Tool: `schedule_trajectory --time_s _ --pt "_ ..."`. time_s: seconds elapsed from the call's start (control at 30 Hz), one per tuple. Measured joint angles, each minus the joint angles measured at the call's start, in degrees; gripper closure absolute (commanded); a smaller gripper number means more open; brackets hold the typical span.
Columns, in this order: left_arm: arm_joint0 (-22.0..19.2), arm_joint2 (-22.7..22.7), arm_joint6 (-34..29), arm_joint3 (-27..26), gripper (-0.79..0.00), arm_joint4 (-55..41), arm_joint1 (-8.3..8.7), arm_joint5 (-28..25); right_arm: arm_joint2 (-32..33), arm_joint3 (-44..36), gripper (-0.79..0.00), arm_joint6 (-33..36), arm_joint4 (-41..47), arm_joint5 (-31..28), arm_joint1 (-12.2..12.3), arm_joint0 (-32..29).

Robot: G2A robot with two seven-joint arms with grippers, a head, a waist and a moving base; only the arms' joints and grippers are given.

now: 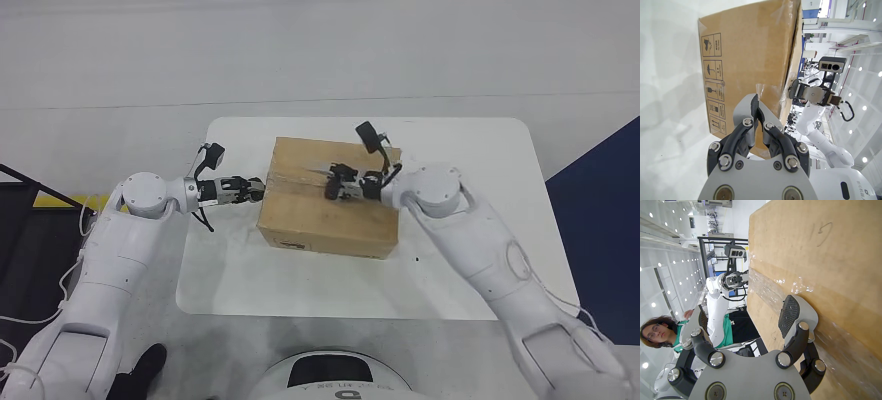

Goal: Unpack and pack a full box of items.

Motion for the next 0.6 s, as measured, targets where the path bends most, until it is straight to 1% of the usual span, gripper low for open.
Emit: schedule_trajectory --time_s 0.17,0.37,0.6 --pt "0.0 0.0 0.0 0.0 0.0 0.0 0.0 0.0 -2.75 2.38 -0.785 -0.21 1.12 1.72 -1.31 3.37" --pt "0.0 0.0 0.0 0.0 0.0 0.0 0.0 0.0 -6.74 7.09 -0.785 -0.96 4.23 3.65 -3.57 7.51" --pt "0.0 0.0 0.0 0.0 0.0 0.0 0.0 0.0 -11.79 11.93 -0.785 -2.43 5.48 3.58 -6.48 11.77"
